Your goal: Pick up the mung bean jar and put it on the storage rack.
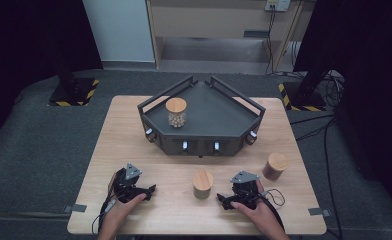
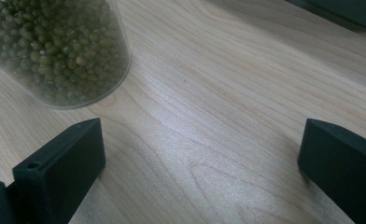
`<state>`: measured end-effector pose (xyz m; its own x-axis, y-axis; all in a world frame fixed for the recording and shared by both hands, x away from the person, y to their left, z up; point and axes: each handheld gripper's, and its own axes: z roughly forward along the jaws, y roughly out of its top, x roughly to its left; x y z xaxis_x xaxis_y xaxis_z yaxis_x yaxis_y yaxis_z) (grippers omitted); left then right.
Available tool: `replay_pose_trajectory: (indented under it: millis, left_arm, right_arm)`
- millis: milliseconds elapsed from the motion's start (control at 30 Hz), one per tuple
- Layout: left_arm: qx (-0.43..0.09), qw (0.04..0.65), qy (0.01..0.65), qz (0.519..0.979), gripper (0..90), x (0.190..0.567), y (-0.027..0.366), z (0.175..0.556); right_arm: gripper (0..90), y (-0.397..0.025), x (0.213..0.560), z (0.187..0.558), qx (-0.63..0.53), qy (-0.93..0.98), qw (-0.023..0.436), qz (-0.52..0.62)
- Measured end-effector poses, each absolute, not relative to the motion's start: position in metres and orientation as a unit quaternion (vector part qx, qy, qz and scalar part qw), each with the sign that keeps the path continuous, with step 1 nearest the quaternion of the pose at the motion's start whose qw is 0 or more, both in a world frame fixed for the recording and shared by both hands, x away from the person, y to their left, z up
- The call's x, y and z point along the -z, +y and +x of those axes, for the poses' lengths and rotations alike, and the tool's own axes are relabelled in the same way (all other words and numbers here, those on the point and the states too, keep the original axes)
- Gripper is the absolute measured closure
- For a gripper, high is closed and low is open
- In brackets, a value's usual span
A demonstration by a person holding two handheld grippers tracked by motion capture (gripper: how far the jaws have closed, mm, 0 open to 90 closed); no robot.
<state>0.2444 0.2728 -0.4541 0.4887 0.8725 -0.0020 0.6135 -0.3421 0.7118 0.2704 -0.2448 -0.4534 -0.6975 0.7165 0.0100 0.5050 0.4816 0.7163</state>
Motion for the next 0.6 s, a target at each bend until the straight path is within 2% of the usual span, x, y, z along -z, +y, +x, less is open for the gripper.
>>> replay_pose_trajectory:
  millis: [200, 600]
  left_arm:
    - [-0.194, 0.333, 0.467, 0.796, 1.6, 0.454, 0.273, 0.244]
    - [-0.197, 0.332, 0.473, 0.792, 1.6, 0.454, 0.271, 0.243]
  right_arm:
    - [3.6, -0.250, 0.447, 0.272, -0.373, 0.846, 0.136, 0.356]
    - [4.2, -0.246, 0.423, 0.269, -0.383, 0.850, 0.143, 0.332]
